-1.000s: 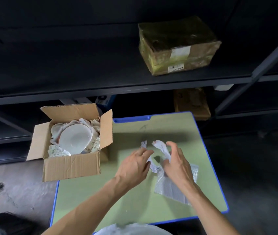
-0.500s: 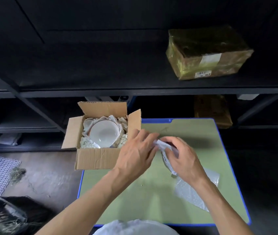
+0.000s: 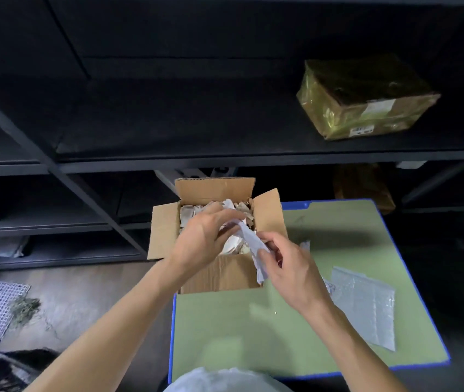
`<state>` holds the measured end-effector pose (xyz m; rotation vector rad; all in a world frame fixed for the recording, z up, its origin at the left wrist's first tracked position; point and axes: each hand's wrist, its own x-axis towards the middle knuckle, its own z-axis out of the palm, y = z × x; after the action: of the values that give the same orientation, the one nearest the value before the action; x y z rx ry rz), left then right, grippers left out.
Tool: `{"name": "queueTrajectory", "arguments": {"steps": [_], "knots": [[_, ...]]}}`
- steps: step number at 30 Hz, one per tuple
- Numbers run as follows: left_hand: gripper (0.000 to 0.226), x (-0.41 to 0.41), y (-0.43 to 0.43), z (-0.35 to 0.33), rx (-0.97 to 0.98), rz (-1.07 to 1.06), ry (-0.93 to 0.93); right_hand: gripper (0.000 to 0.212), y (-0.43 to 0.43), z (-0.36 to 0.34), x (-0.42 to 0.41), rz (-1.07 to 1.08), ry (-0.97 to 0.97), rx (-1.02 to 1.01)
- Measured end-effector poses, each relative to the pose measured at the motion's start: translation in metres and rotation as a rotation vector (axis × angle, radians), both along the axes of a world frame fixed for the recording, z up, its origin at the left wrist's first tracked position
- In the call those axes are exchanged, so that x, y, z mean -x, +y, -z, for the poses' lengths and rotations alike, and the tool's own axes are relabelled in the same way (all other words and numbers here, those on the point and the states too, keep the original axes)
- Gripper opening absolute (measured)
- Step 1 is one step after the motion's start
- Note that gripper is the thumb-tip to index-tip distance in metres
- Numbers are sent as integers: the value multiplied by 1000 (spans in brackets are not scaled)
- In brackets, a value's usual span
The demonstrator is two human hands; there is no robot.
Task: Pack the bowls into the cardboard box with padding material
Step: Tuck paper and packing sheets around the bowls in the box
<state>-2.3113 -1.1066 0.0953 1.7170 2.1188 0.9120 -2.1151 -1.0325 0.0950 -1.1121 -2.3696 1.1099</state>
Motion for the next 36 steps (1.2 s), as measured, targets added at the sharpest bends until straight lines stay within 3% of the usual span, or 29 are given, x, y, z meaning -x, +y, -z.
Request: {"name": "queueTrajectory", "arguments": {"steps": [9,16,23,36], "knots": [[28,29,50,11,-1,190,135,20,-12,9,35,235,-143,-152],[23,31,82,19,-24,268,188,18,-10,19,53,253,-154,-343],[14,42,85,40,12,265,280,29,-5,35,65,250,-341,-531],[17,41,76,54,1,251,276,23,1,47,77,234,-461,-530]]}}
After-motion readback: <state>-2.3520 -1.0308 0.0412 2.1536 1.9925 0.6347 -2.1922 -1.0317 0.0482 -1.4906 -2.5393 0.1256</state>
